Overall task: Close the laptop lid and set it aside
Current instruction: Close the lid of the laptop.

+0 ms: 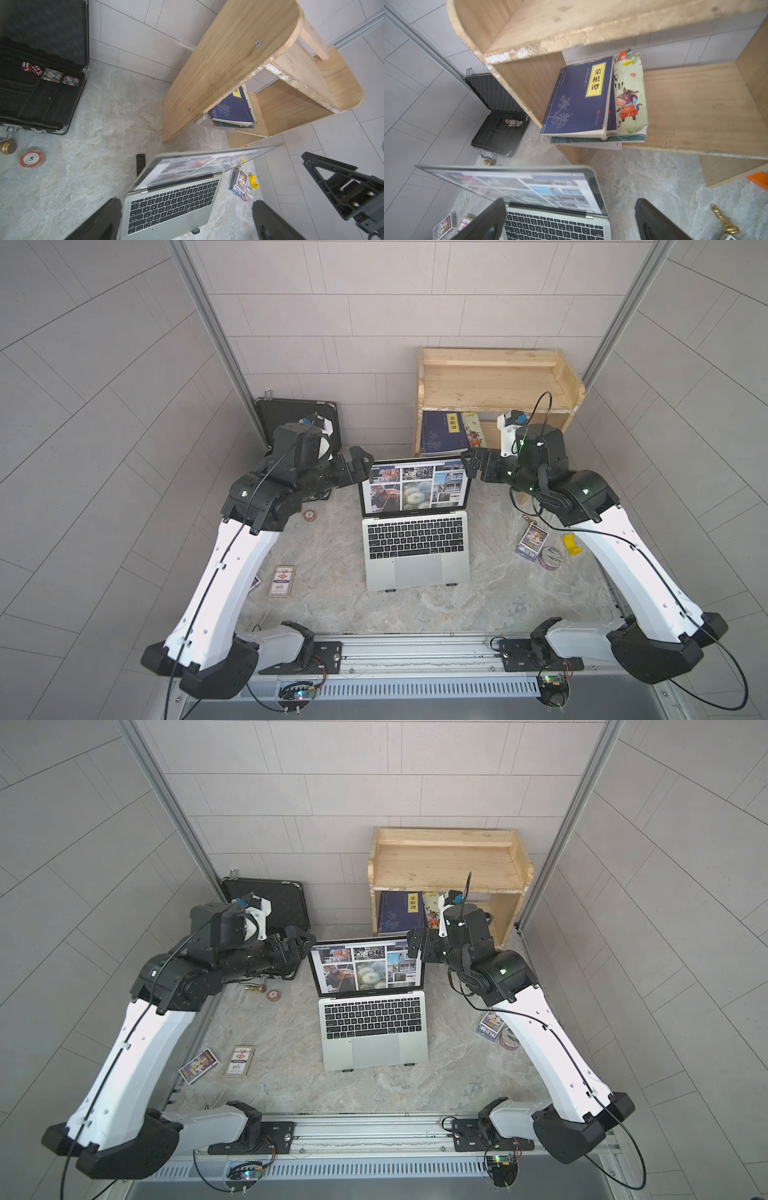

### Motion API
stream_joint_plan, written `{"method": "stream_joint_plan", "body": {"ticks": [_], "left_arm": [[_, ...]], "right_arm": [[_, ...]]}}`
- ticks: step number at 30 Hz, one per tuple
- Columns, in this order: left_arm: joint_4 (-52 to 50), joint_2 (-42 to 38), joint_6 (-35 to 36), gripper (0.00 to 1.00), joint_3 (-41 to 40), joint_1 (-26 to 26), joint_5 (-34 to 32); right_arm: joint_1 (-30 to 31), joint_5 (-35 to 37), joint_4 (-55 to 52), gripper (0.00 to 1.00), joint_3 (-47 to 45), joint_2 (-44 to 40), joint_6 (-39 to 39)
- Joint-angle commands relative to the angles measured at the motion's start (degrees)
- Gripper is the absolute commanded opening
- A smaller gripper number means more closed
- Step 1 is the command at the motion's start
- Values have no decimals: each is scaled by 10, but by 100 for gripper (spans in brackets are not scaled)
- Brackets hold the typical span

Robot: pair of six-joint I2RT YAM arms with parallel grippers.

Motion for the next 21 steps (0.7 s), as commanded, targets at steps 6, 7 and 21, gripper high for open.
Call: {"method": "stream_joint_plan", "body": {"ticks": [6,7,21], "left_arm": [[-36,87,29,99,71,4,-31],[-36,93,30,99,75,6,-33],[-44,129,52,100,76,16,-51]], "right_arm": [[-5,21,-27,100,90,92,-34],[-7,21,-30,100,99,102,-34],[-15,6,-46,100,112,144,-43]]}}
